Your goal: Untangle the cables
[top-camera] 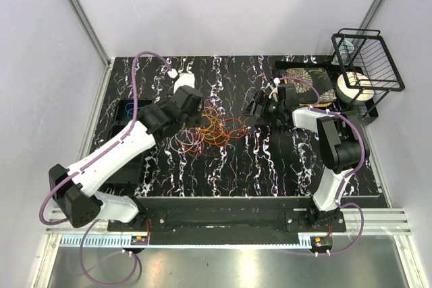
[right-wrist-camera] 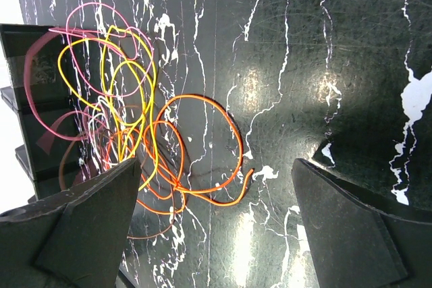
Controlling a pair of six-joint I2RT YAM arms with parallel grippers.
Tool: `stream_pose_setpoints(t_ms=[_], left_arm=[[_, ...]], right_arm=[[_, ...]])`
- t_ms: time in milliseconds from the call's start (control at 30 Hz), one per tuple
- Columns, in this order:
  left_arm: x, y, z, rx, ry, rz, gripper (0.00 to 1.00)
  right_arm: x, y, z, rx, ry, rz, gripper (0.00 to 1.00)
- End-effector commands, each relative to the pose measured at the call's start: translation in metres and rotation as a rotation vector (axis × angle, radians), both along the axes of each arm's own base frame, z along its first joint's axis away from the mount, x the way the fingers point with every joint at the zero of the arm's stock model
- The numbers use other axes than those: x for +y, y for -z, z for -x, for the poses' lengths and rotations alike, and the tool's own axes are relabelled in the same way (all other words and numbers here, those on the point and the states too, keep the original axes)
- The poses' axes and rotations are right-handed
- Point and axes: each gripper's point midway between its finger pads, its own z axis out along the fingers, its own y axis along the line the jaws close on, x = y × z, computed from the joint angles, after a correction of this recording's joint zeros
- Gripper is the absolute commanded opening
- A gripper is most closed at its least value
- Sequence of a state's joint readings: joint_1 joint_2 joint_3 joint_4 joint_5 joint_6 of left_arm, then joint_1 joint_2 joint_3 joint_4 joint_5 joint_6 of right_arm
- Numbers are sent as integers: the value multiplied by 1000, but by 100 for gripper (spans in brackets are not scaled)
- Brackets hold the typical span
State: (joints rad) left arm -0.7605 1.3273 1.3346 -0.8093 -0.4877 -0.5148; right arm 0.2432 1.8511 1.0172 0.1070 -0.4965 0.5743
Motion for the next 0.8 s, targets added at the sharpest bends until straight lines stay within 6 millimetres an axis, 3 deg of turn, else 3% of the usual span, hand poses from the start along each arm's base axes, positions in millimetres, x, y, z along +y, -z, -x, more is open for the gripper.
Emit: stream_pose_setpoints(t_ms=[0, 233, 433, 767], left_arm=[[1, 24, 1, 30, -13, 0, 63], [14, 79, 19, 107, -52, 4, 64], [2, 123, 27, 190, -47, 45, 61], [-28, 142, 18, 218, -24, 131, 57]], right_arm=[[8, -16, -9, -41, -22, -30, 100], [9, -15, -9, -38, -24, -32, 100], [9, -12, -9, -29, -25, -34, 100], [11, -11, -9, -24, -30, -37, 99]])
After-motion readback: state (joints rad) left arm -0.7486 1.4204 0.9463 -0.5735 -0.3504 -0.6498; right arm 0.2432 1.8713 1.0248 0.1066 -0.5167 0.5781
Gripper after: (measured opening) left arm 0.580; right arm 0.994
